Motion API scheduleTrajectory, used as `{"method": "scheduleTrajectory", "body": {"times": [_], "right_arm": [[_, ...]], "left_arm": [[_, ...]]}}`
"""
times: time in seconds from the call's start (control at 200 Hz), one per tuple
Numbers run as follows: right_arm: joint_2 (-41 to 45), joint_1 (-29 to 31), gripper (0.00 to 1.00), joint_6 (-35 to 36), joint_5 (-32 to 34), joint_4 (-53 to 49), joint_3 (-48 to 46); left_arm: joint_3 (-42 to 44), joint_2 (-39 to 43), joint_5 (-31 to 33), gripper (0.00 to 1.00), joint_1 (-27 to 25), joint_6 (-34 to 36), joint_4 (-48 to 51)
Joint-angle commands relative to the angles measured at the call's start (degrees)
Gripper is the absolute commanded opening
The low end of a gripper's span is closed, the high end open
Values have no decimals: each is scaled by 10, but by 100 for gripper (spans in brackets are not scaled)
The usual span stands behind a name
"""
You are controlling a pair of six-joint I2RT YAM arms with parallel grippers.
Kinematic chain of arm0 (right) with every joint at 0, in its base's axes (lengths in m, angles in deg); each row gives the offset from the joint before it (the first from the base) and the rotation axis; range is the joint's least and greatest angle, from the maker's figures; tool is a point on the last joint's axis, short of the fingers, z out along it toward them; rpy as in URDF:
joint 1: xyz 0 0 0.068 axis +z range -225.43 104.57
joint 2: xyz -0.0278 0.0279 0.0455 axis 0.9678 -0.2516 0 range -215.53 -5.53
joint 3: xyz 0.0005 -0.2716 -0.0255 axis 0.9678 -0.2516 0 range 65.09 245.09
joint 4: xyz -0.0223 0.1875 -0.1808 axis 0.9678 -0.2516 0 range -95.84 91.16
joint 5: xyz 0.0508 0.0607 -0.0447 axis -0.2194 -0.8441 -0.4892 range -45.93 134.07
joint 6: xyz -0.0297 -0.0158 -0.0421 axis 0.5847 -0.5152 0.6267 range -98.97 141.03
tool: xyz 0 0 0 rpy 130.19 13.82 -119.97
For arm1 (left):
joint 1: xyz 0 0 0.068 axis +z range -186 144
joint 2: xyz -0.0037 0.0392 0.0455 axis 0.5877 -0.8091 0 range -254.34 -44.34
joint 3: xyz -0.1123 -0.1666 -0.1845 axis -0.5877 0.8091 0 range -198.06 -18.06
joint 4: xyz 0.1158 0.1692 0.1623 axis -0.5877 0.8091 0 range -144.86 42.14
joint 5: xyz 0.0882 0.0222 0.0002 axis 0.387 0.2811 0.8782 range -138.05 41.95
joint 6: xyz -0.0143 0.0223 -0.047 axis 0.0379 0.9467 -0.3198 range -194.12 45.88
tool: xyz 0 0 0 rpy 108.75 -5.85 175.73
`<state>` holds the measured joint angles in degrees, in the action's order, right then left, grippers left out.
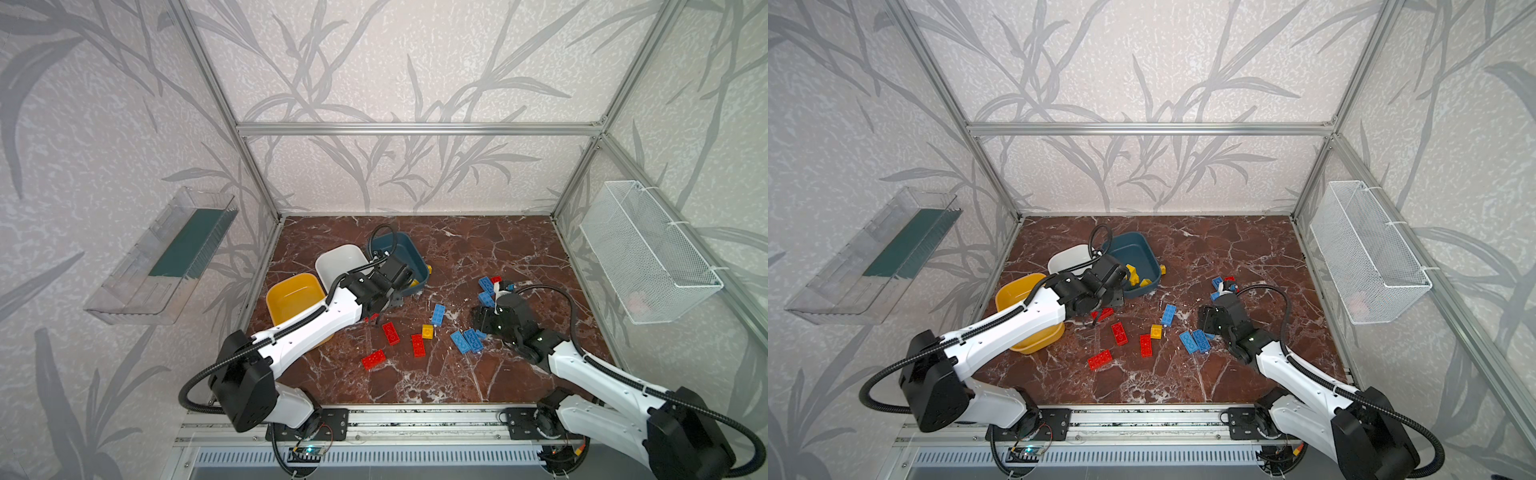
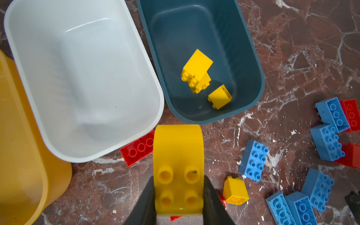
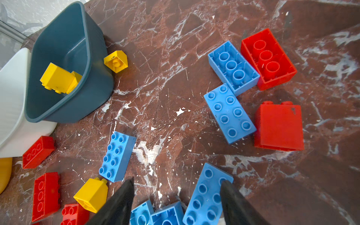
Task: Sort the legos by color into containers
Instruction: 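Carry the yellow curved brick with the left gripper and release into teal tub, then withdraw the left gripper while right gripper moves over a small yellow brick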
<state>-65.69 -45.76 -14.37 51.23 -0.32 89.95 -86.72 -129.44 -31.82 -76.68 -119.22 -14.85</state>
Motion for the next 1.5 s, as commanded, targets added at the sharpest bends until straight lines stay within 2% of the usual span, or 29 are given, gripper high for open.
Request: {"method": "scheduleTrajectory", "body": {"times": [0.0, 0.445, 0.7, 0.86, 0.975, 1.195, 1.409, 1.494], "right_arm": [[-7, -2, 71, -4, -12, 17, -3], [-27, -2, 71, -8, -38, 32, -3], [-33, 2, 71, 2, -41, 25, 5], [-31, 20, 71, 28, -30, 20, 12], [-31, 39, 72, 43, -18, 14, 19], [-48, 69, 71, 57, 8, -10, 48], [-74, 71, 71, 92, -55, -8, 78], [-79, 71, 72, 99, -60, -9, 92]], "left_arm": [[-39, -44, -20, 32, 22, 27, -24], [-213, -234, -92, 32, 98, 61, -11], [-307, -312, -105, 41, 114, 74, 14], [-329, -324, -108, 54, 117, 82, 24], [-326, -312, -107, 62, 117, 84, 29], [-272, -227, -119, 67, 115, 78, 19], [-177, -94, -116, 71, 105, 77, 7], [-132, -33, -118, 72, 101, 79, 0]]}}
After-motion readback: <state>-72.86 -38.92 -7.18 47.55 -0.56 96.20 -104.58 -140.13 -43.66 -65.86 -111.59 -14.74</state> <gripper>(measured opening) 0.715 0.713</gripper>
